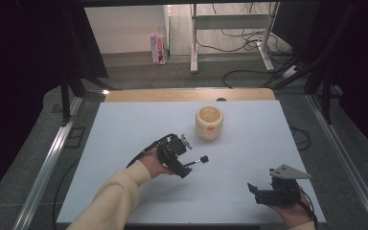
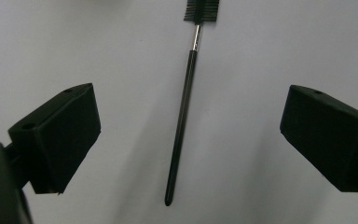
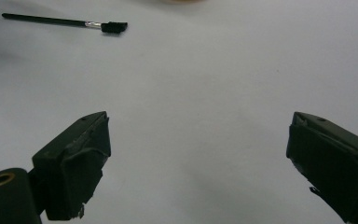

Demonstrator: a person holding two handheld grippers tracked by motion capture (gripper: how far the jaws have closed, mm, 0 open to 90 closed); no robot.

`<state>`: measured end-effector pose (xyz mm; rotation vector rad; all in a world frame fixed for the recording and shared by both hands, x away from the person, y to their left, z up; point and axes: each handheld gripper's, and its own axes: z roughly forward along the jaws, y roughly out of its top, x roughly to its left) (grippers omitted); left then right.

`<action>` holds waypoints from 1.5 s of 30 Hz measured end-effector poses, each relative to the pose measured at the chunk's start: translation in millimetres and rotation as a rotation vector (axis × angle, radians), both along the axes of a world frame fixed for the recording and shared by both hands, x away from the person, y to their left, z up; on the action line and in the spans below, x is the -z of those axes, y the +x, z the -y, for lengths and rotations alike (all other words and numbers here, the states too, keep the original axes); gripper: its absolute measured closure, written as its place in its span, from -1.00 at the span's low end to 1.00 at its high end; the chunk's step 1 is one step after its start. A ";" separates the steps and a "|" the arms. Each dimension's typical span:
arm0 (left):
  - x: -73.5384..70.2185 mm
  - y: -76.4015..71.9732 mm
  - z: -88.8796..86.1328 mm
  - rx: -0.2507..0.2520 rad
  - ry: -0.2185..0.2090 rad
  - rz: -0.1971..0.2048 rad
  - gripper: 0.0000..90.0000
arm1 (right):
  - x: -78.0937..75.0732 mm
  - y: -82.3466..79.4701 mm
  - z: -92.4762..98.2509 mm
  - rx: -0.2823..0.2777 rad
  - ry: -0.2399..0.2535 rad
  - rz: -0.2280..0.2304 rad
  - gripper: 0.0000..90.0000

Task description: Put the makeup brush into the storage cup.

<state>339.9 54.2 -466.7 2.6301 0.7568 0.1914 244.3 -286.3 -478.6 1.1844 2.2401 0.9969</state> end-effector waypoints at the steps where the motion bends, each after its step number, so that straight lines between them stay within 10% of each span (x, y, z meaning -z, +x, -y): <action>1: 0.0 1.1 1.1 0.002 0.007 -0.002 -0.87 | 0.0 0.0 0.0 0.000 0.000 0.000 -0.86; 45: 26.3 34.0 27.1 0.029 0.128 -0.080 -0.52 | 0.5 1.4 2.7 0.008 0.003 -0.003 -0.86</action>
